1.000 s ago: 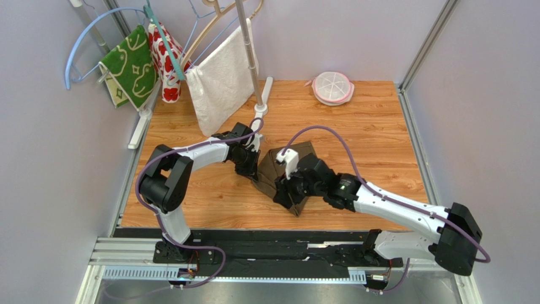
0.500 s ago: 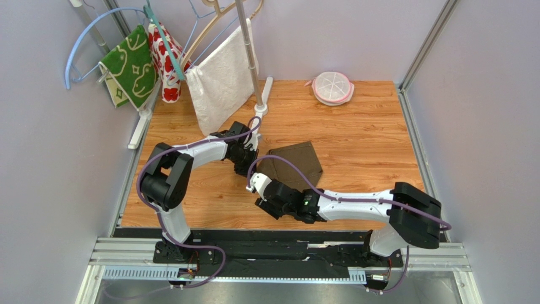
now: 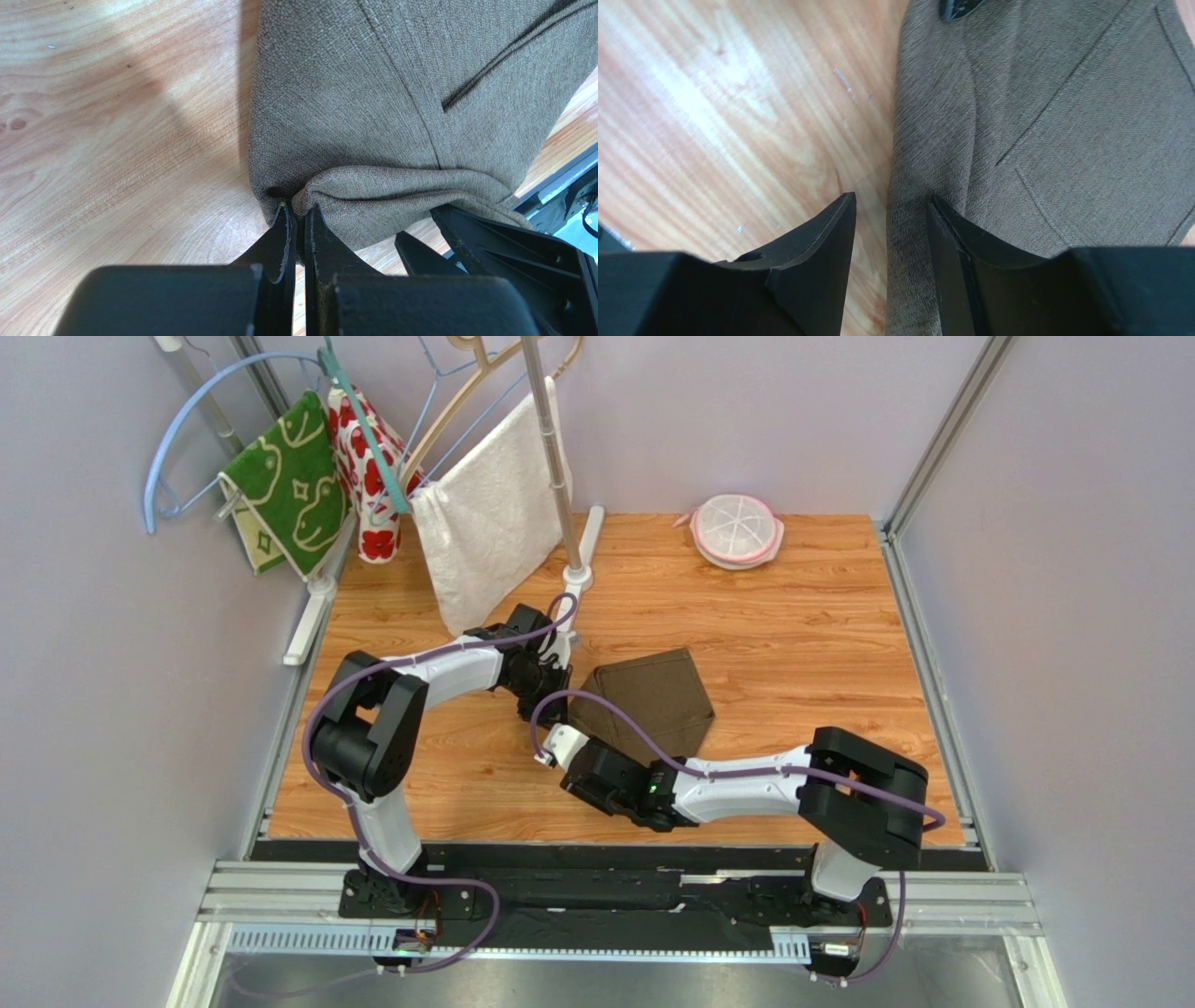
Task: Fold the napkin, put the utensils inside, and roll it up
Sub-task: Roll the napkin with the utensil
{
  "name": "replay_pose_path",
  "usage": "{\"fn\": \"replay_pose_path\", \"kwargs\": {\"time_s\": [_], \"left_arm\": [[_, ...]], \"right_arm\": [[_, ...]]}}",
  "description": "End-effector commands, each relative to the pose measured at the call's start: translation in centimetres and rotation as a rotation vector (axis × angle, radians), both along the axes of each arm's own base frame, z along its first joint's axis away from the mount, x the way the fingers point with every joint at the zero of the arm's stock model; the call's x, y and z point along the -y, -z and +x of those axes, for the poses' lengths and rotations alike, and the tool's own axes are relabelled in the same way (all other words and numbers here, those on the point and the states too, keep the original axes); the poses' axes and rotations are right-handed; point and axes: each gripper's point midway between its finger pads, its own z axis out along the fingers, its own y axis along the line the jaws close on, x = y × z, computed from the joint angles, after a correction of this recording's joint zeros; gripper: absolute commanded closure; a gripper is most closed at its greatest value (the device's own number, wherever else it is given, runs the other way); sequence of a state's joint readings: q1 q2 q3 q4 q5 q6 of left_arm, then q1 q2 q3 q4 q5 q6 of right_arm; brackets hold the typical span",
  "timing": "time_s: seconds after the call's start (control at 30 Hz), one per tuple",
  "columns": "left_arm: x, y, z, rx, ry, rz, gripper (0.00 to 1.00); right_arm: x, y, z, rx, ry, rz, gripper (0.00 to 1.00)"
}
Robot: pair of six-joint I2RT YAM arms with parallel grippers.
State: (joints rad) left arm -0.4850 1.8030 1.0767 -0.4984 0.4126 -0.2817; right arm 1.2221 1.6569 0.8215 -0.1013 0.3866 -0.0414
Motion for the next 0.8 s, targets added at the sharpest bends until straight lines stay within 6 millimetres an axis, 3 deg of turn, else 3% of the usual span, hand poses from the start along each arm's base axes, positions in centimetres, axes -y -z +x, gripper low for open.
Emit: {"fn": "replay_pose_path", "kwargs": {"time_s": [0.0,0.33,0.63,0.77], "left_arm": [[-1.8,2.4,-0.7,-0.025,0.024,0.102,1.00],[-1.8,2.4,-0.7,-0.023,0.029,0.099,1.00],[-1.9,2.5,-0.7,-0.026,0.026,0.108,1.00],[-1.9,2.5,-0.7,-0.026,0.027,0.107,1.00]], "right_arm": [[0.5,0.2,2.0,0.039,0.081,0.004,0.52],[1.7,-0.1,2.6,0.050,0.102,0.011,0.51],[0.4,-4.4,2.2,0.081,0.018,0.091,0.48],[-0.2,-4.3,2.1,0.073,-0.015,0.087,0.47]]}}
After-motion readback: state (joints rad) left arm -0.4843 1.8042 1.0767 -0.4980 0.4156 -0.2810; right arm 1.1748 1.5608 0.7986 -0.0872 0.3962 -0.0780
